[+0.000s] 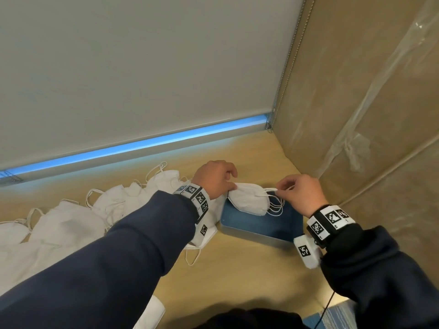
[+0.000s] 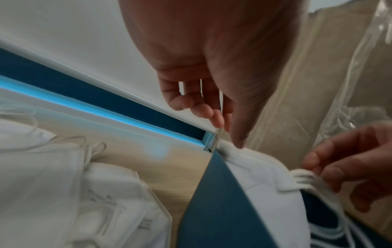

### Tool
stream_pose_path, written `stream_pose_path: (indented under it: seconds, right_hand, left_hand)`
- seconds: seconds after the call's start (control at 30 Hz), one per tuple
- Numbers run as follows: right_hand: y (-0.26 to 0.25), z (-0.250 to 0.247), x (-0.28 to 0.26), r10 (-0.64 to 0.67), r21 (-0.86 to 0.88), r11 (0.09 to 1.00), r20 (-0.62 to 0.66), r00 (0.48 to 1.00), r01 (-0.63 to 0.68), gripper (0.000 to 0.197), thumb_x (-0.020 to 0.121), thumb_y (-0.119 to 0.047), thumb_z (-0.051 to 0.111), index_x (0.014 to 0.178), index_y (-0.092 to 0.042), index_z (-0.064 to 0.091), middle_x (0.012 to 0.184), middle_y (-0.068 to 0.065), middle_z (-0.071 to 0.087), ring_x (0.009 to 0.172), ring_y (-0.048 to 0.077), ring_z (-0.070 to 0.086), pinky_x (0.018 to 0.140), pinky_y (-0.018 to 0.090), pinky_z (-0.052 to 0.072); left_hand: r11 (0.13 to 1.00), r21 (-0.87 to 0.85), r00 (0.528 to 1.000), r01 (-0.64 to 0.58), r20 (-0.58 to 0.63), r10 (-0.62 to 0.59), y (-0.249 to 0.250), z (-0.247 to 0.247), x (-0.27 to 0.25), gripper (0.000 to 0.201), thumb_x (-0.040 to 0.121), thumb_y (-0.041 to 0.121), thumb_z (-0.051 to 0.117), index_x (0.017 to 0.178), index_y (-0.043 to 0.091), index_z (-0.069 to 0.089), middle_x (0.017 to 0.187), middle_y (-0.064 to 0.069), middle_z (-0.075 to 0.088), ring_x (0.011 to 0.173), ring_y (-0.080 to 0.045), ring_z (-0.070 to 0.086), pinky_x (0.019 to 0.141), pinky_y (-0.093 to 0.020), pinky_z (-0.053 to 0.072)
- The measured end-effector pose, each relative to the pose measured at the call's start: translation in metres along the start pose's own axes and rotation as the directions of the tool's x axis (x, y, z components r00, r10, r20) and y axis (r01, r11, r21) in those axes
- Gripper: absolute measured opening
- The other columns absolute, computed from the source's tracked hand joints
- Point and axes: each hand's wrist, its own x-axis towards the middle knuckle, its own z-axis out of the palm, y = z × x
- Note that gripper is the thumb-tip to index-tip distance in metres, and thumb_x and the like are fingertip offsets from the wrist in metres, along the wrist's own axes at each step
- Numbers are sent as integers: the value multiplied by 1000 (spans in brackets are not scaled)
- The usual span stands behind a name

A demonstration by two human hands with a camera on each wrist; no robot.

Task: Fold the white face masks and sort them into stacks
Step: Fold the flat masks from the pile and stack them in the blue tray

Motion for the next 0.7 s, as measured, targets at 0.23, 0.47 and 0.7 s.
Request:
stream_pose_path:
  seconds: [0.23,0.47,0.7]
  right_hand:
    - [-55,15,-34,-73,532,846,64,995,28,7,88,-8,73,90,-14,76,77,2,69,65,18,60,56,31,53]
    - [-99,132,-77,-141,380,905,691,709,-191,20,96,-10,65,115,-9,70,109,14,74,89,19,70,73,31,59]
    - [-93,198,-84,-173,-48,975,444,879,216,35,89,-1,58,120,-18,62,129,8,51,120,26,54,99,29,43]
  left_hand:
    - [863,-465,956,197,-104,-274,-36,-15,-102,9,81,25,84,86,28,77,77,12,71,72,6,61,71,-9,46]
    - [841,-347,906,415,236,-350,-98,-13,-254,14,78,23,85,86,31,78,85,8,75,76,-8,68,75,-23,52]
    - [951,123,872,282,380,-308,-122,20,-301,65,76,33,83,136,38,59,130,11,57,105,-7,55,88,-21,42]
